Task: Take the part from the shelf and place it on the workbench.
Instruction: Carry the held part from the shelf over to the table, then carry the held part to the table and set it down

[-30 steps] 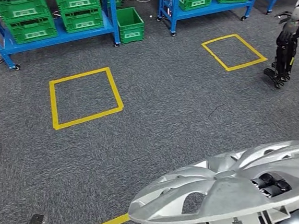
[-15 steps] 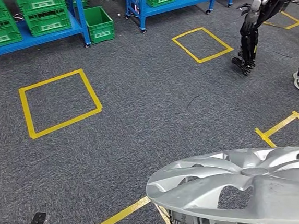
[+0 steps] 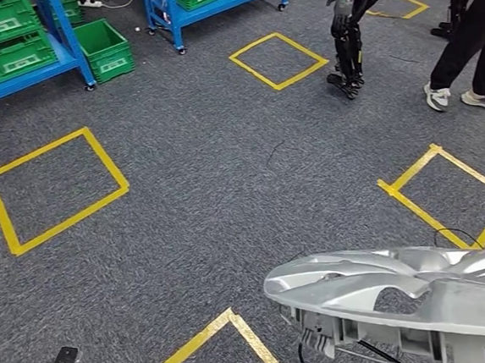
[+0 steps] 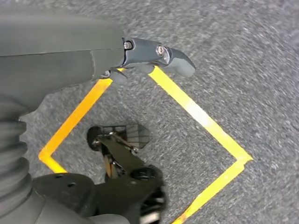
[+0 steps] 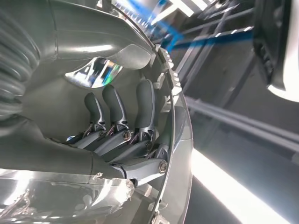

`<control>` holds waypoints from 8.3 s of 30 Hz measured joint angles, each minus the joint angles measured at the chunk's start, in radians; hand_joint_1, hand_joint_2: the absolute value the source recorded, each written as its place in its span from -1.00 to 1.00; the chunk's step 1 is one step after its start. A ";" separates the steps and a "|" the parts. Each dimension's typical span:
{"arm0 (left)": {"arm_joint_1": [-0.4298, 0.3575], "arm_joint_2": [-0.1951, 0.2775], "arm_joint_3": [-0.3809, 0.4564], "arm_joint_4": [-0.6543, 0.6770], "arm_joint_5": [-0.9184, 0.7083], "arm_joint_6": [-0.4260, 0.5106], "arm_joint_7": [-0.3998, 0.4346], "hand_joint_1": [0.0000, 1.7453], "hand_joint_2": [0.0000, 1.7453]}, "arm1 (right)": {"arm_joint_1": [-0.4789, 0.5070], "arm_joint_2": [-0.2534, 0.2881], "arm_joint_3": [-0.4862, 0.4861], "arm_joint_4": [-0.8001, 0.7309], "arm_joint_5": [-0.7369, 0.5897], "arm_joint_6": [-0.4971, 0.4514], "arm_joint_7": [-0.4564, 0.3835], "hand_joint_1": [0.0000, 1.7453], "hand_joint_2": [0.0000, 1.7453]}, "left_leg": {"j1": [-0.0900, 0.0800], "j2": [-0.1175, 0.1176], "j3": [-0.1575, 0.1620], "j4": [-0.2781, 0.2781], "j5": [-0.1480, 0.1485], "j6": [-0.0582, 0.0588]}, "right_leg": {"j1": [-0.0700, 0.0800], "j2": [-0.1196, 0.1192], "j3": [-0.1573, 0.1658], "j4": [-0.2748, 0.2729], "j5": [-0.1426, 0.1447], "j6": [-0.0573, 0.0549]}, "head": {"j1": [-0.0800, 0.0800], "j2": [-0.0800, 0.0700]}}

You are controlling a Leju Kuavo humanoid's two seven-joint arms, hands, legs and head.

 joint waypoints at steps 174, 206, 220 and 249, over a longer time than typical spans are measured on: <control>0.007 0.055 0.049 -0.001 0.062 -0.011 0.052 -1.00 1.00 | -0.146 -0.360 0.191 0.125 0.481 -0.792 0.198 1.00 1.00 | -0.011 0.105 0.082 -0.182 0.042 0.022 | 0.003 -0.112 -0.004 0.010 -0.024 0.025 | 0.004 0.000; 0.005 0.039 0.051 -0.001 0.066 -0.024 0.039 -1.00 1.00 | -0.134 -0.388 0.182 0.152 0.347 -0.686 0.260 1.00 1.00 | -0.007 0.029 0.063 -0.176 0.054 0.027 | 0.001 -0.081 0.000 0.010 -0.028 0.031 | 0.008 0.000; 0.006 0.043 0.050 -0.001 0.045 -0.030 0.039 -1.00 1.00 | -0.238 -0.387 0.096 0.333 0.243 -0.653 0.381 1.00 1.00 | -0.005 0.003 0.044 -0.168 0.063 0.024 | 0.000 -0.051 -0.010 0.007 -0.014 0.029 | 0.007 0.000; -0.007 0.052 -0.022 -0.001 -0.005 -0.040 0.038 -1.00 1.00 | -0.754 -0.414 0.033 1.003 0.213 -0.561 0.477 1.00 1.00 | -0.010 0.007 -0.004 -0.126 0.091 0.029 | -0.001 -0.062 -0.018 0.009 -0.010 0.019 | -0.002 0.000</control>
